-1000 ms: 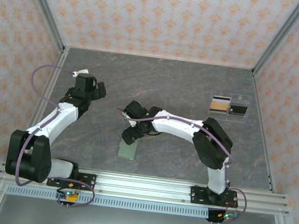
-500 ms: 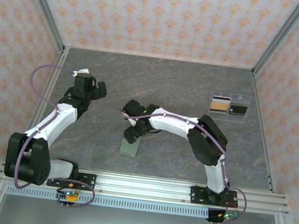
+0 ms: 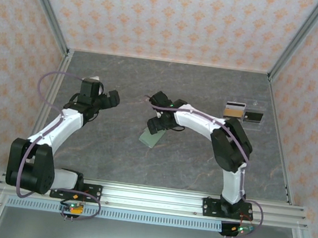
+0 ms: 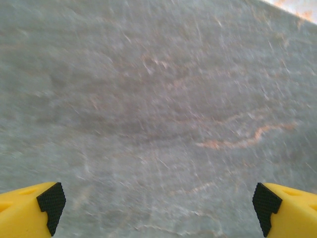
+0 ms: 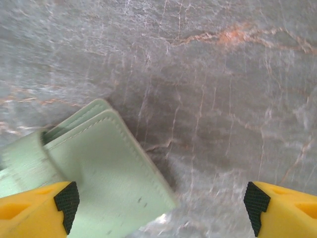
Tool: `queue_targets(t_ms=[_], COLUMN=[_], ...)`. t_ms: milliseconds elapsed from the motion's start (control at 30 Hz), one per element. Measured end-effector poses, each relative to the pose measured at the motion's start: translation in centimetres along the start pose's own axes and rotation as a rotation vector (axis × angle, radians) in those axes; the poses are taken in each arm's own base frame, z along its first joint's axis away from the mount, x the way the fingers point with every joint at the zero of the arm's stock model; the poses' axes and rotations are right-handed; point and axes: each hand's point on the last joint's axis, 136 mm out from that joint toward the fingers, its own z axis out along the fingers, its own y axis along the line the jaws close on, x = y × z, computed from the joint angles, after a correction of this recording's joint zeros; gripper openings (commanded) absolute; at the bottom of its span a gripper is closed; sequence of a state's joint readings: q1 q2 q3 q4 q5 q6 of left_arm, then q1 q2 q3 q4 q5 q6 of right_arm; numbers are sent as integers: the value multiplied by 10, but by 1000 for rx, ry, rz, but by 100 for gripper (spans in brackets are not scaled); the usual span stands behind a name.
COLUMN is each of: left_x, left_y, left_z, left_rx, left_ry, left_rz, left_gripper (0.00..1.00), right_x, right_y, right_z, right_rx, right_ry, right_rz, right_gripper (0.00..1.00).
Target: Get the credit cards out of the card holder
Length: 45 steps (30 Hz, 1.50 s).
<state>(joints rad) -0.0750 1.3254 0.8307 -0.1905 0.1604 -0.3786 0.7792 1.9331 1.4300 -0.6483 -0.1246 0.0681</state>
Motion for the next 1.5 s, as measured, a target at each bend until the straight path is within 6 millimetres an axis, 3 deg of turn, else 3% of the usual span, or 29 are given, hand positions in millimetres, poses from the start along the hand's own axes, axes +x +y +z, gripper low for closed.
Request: queue_targets(t_ms=[200, 367, 600, 733, 1033, 1200, 1500], left_x=[46, 71, 102, 117, 158, 178, 188], left_y=[-31, -53, -75, -88, -105, -110, -110], left_z=[14, 15, 20, 18, 15, 17, 19], left_rx=[103, 172, 253, 301, 360, 363, 365], left_ry=[195, 295, 429, 492, 652, 726, 770], left_rz=[-16, -55, -133, -156, -166, -177, -190], left_gripper=[99, 92, 84, 80, 74, 62, 57], right_x=[8, 15, 12, 15, 9, -1, -4], right_y=[14, 14, 7, 5, 7, 7, 7], right_z=[-28, -18, 8, 24, 27, 30, 31], right_rx=[-118, -144, -146, -127, -156, -187, -203], right_ry=[-42, -28, -7, 24, 28, 19, 15], right_rz=[241, 411, 538, 551, 557, 557, 551], right_gripper=[64, 45, 28, 27, 27, 27, 27])
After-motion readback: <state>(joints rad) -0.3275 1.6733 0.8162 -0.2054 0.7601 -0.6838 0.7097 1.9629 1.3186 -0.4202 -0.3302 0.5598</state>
